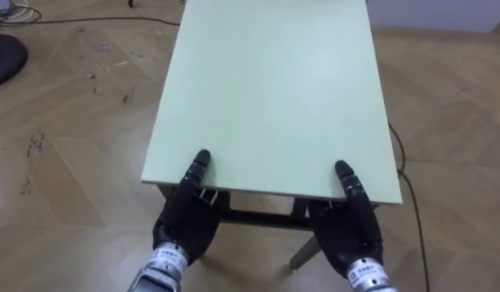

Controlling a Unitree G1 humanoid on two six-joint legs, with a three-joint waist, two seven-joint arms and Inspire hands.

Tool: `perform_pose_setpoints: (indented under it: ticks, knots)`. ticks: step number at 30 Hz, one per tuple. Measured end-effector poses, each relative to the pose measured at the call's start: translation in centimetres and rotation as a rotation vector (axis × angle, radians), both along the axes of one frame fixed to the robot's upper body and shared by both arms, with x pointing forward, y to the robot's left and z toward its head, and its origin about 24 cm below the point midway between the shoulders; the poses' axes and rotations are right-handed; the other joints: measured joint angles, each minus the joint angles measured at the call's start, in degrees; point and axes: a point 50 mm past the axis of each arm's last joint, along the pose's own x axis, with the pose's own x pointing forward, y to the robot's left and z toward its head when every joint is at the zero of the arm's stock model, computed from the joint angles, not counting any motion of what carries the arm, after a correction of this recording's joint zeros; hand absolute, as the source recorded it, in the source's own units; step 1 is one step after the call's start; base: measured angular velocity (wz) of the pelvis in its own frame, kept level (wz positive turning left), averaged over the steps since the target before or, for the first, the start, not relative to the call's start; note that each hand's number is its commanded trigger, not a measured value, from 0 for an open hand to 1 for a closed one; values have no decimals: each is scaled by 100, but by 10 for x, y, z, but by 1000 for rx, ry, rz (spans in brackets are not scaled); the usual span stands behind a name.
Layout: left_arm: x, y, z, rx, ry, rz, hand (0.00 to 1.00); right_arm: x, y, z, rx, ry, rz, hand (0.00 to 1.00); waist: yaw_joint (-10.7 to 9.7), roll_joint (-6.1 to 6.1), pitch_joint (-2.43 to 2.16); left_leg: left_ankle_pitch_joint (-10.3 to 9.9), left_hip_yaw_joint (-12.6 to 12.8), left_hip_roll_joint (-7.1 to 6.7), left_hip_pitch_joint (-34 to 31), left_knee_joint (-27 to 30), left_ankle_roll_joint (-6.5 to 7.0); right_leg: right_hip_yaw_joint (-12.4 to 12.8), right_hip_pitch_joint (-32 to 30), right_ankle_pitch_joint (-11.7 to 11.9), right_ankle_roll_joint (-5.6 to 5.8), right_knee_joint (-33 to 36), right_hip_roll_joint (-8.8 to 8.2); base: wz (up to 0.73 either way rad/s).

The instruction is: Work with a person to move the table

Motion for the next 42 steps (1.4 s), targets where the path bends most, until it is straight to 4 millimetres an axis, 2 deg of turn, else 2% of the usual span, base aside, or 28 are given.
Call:
perform_pose_setpoints:
  ticks: [1, 2, 3, 5, 6, 7, 9, 10, 12, 14, 19, 20, 21, 22, 23, 24, 25, 26, 27, 28, 29, 30, 31, 34, 35, 36, 40, 42]
  knots:
    - [0, 0, 0, 1, 0, -3, 100, 0, 0, 0, 0, 0, -4, 100, -64, 1, 4, -127, 12, -82, 58, -282, -116, -1, -61, 27, 29, 54, -54, 40]
    - [0, 1, 1, 6, -2, -6, 100, -1, 0, -1, 1, 4, -5, 100, -185, -34, -18, -206, 38, -240, 135, -785, -112, -1, -141, 138, 68, 27, -107, 53]
    - [1, 2, 2, 11, -8, -8, 100, 0, 0, 0, 5, 0, -4, 100, -356, -9, -22, -221, 34, -343, 206, -1257, -134, 83, -174, 340, 74, -179, -109, 55]
    - [5, 1, 5, 6, -20, -9, 100, 4, 0, 3, 5, -13, -3, 100, -466, 64, -16, -268, 119, -368, 286, -1738, -177, 15, -214, 566, 61, -380, -176, 34]
    - [8, 0, 6, 2, -27, -11, 100, 7, -1, 5, 4, -22, -3, 100, -496, 95, -5, -302, 360, -369, 307, -1917, -170, -20, -286, 660, 52, -393, -245, 20]
    - [9, -1, 7, 2, -29, -13, 100, 8, -2, 5, 4, -25, -5, 100, -513, 105, -9, -316, 490, -380, 298, -1972, -172, -28, -333, 696, 59, -388, -286, 15]
    - [11, -5, 9, -7, -34, -7, 100, 12, -4, 8, 1, -40, -13, 100, -568, 119, -9, -402, 915, -489, 236, -2086, -164, -23, -500, 885, 109, -407, -470, 11]
    - [11, -7, 9, -10, -34, -7, 100, 13, -5, 8, -2, -42, -18, 100, -570, 119, -8, -420, 1009, -524, 213, -2084, -164, -11, -536, 947, 126, -421, -517, 0]
    - [10, -14, 6, -22, -20, -10, 100, 13, -11, 8, -30, -44, -25, 100, -541, 119, -6, -446, 1134, -815, 145, -2091, 4, 55, -583, 1228, 220, -607, -683, -15]
    - [9, -15, 2, -26, -3, -6, 100, 11, -12, 6, -47, -34, -25, 100, -562, 117, -5, -482, 1236, -975, 75, -1948, 152, 89, -590, 1375, 285, -708, -835, -15]
    - [7, -17, 0, -28, 8, -14, 100, 10, -12, 3, -47, -24, -25, 100, -686, 84, -16, -617, 1315, -1198, -413, -1300, 549, 126, -569, 2041, 426, -1223, -1089, 7]
    - [7, -17, -1, -28, 12, -15, 100, 9, -15, 3, -53, -20, -29, 100, -722, 83, -17, -654, 1363, -1222, -496, -1148, 659, 200, -527, 2268, 477, -1411, -1098, 0]
    - [7, -17, -2, -32, 17, -13, 100, 8, -14, 2, -56, -16, -27, 100, -735, 82, -17, -710, 1419, -1184, -568, -1020, 765, 258, -527, 2502, 502, -1501, -1108, 0]
    - [6, -16, -2, -34, 20, -12, 100, 7, -14, 2, -57, -14, -25, 100, -740, 89, -14, -736, 1435, -1167, -604, -960, 811, 285, -528, 2574, 542, -1492, -1110, 0]
    - [6, -16, -4, -31, 27, -14, 100, 5, -13, 0, -54, -6, -26, 100, -739, 121, -7, -740, 1516, -1076, -625, -909, 868, 291, -534, 2529, 561, -1255, -1095, 24]
    - [4, -17, -6, -28, 40, -23, 100, 0, -15, -3, -51, 10, -35, 100, -769, 167, -15, -712, 1716, -915, -570, -917, 899, 313, -552, 2058, 596, -558, -1109, 36]
    - [4, -18, -7, -21, 44, -31, 100, -2, -15, -4, -46, 19, -42, 100, -785, 169, -16, -684, 1822, -854, -525, -948, 905, 311, -546, 1773, 599, -166, -1119, 43]
    - [3, -19, -7, -15, 50, -40, 100, -5, -16, -6, -37, 28, -51, 100, -775, 165, -17, -615, 2043, -777, -447, -1059, 919, 356, -534, 1297, 567, 568, -1118, 25]
    - [3, -19, -8, -15, 52, -40, 100, -5, -16, -6, -36, 29, -50, 100, -757, 153, -19, -516, 2255, -785, -377, -1204, 941, 496, -497, 888, 519, 1137, -1092, 14]
    - [3, -19, -8, -16, 52, -39, 100, -5, -16, -5, -37, 27, -51, 100, -751, 155, -18, -486, 2332, -794, -347, -1258, 950, 532, -435, 693, 543, 1334, -1092, 0]
    - [3, -20, -8, -18, 52, -39, 100, -5, -16, -4, -43, 24, -51, 100, -703, 147, -21, -436, 2517, -817, -290, -1323, 957, 643, -242, 326, 601, 1498, -1061, -13]
    - [3, -20, -7, -23, 49, -35, 100, -3, -16, -2, -49, 20, -49, 100, -628, 135, -24, -421, 2582, -877, -286, -1339, 951, 770, -116, 58, 674, 1346, -1015, -26]
    - [4, -20, -6, -28, 44, -26, 100, 0, -15, -1, -53, 13, -47, 100, -569, 135, -24, -396, 2590, -906, -311, -1359, 922, 870, -76, -13, 745, 1062, -902, -32]
    - [6, -18, -3, -23, 28, -16, 100, 4, -10, 2, -46, 4, -36, 100, -313, 93, -39, -260, 2530, -1048, -326, -1634, 904, 900, 60, 1, 728, 350, -705, -51]
    - [6, -17, -3, -23, 25, -5, 100, 7, -8, 3, -48, 1, -29, 100, -230, 80, -38, -184, 2419, -1113, -321, -1783, 926, 889, 136, 63, 664, 58, -642, -35]
    - [7, -15, -2, -22, 24, 1, 100, 8, -7, 4, -47, 5, -27, 100, -200, 75, -36, -92, 2244, -1179, -297, -1915, 935, 868, 233, 148, 665, -129, -587, -17]
    - [7, -10, 0, -7, 12, 9, 100, 7, -5, 3, -43, 6, -30, 100, -127, 1, -44, 35, 2171, -1164, -223, -2154, 906, 782, 437, 370, 641, -626, -438, -4]
    - [5, -9, 0, -4, 11, 9, 100, 7, -4, 3, -41, 7, -27, 100, -75, 1, -44, 41, 1980, -1169, -236, -2190, 899, 736, 563, 462, 642, -880, -340, -2]
